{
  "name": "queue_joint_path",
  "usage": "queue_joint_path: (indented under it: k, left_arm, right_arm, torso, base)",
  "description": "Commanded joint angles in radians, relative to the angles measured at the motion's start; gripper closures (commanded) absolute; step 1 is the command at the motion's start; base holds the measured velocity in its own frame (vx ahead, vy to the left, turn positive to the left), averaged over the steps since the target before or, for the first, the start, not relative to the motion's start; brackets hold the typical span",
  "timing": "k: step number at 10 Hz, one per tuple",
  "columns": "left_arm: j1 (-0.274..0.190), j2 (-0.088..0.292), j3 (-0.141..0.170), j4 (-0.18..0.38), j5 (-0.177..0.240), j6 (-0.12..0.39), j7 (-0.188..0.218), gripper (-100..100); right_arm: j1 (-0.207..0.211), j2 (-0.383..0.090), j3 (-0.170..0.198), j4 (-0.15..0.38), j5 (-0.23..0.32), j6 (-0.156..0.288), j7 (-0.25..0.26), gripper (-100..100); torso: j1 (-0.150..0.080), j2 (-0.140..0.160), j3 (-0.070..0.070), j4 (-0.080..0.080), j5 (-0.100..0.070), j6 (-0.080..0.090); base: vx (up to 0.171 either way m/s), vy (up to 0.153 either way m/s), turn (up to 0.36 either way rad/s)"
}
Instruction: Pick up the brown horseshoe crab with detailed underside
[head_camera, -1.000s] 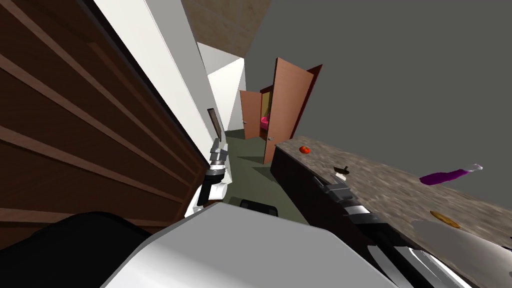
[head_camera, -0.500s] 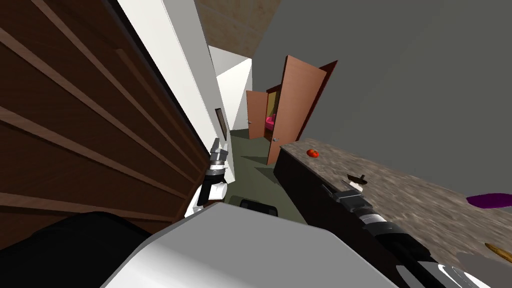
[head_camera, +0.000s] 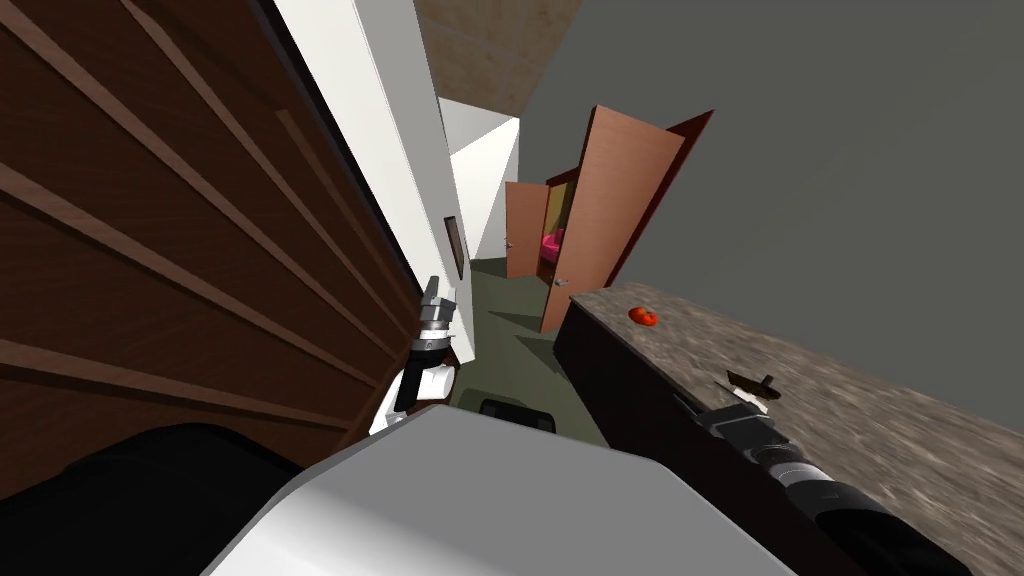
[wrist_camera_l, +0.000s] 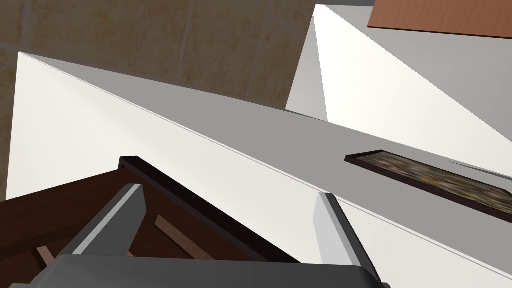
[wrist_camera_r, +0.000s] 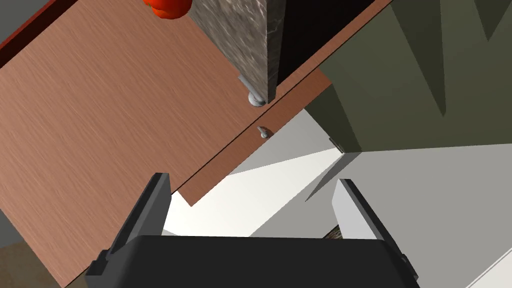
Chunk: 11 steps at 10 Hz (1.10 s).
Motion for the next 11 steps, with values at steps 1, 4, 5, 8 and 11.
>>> queue_joint_path:
  k: [1,4,5,8,11]
  left_arm:
    - [0.0,0.0,0.0,0.0,0.0,0.0,0.0,0]
    - [0.0,0.0,0.0,0.0,0.0,0.0,0.0,0]
    - [0.0,0.0,0.0,0.0,0.0,0.0,0.0,0]
    - [0.0,0.0,0.0,0.0,0.0,0.0,0.0,0]
    - [0.0,0.0,0.0,0.0,0.0,0.0,0.0,0]
  right_arm:
    - [-0.005,-0.023,-0.011,0.049,0.031,0.006,0.016,-100]
    - [0.023,-0.054,-0.053,0.147,0.111,0.008,0.07,-100]
    - [0.037,-0.065,-0.073,0.177,0.138,0.009,0.094,-100]
    - [0.062,-0.085,-0.11,0.276,0.215,0.011,0.137,-100]
    - [0.084,-0.103,-0.14,0.36,0.287,0.013,0.173,-100]
  torso:
    - [0.0,0.0,0.0,0.0,0.0,0.0]
    - [0.0,0.001,0.0,0.0,0.0,0.0]
    - [0.0,0.0,0.0,0.0,0.0,0.0]
    - [-0.001,0.0,0.0,0.0,0.0,0.0]
    - [-0.001,0.0,0.0,0.0,0.0,0.0]
  base:
    - [0.035,-0.045,0.117]
    - [0.027,-0.042,0.15]
    - [0.039,-0.073,0.294]
    - [0.038,-0.066,0.138]
    - [0.033,-0.068,0.149]
